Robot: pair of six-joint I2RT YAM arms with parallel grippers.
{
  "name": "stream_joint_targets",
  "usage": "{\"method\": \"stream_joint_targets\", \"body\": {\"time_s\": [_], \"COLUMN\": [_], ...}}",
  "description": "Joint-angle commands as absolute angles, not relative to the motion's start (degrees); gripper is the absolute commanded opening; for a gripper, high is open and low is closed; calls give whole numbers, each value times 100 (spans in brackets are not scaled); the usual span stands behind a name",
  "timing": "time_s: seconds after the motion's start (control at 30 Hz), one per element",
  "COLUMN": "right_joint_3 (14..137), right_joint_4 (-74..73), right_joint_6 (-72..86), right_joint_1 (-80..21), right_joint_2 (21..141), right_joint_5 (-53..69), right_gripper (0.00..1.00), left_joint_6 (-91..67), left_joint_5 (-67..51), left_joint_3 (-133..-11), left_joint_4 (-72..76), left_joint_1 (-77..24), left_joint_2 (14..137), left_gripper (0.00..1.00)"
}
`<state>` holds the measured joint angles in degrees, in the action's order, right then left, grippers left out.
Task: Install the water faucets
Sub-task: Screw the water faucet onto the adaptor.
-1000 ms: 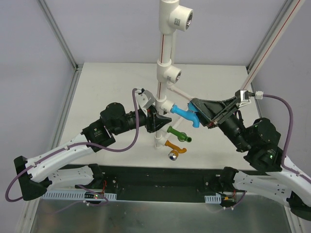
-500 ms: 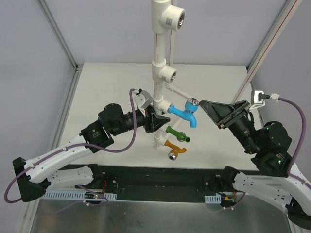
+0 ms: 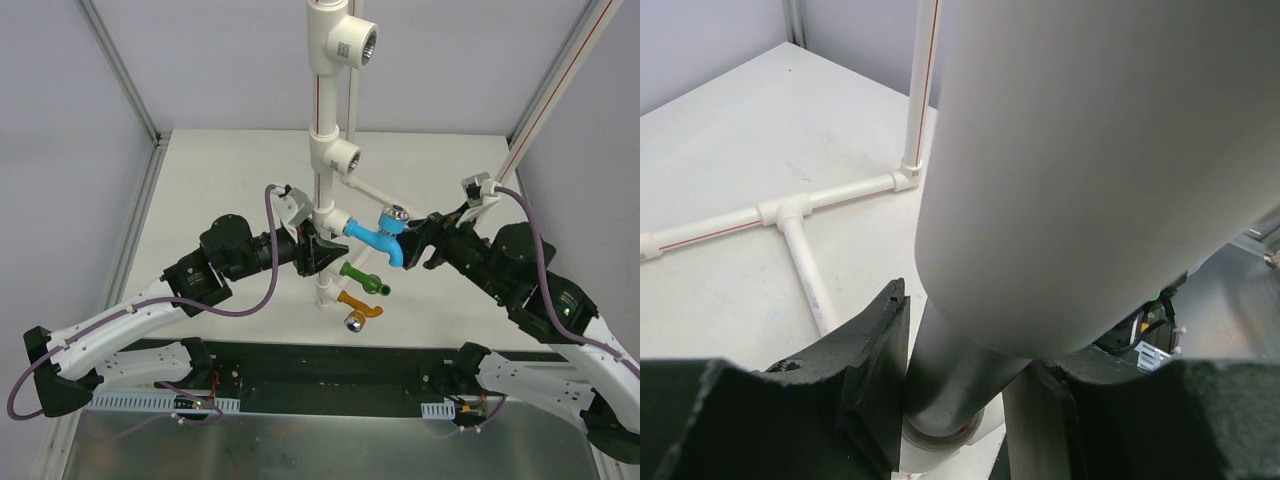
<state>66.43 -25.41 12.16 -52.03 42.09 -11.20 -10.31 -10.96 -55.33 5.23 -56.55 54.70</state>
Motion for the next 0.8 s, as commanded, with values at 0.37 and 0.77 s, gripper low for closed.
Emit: {"method": "stream_joint_targets", "body": {"time_s": [0.37, 0.77], "right_joint_3": [8112, 8384], "right_joint_4": [-3543, -2294], "right_joint_6": [-485, 1343], "right_joint_1": [-5221, -5212], "right_joint_2": [4060, 5088], "right_joint_5": [1952, 766], "right_gripper": [82, 73], "left_joint_6": [-2092, -2074], "left_joint_5": [-1204, -1160], "left_joint_3": [-5458, -5414], "left_joint_4": [-17, 114], "left_joint_1": [-5669, -5669], "left_joint_2": [5440, 5344], "left_gripper": [0, 0]}}
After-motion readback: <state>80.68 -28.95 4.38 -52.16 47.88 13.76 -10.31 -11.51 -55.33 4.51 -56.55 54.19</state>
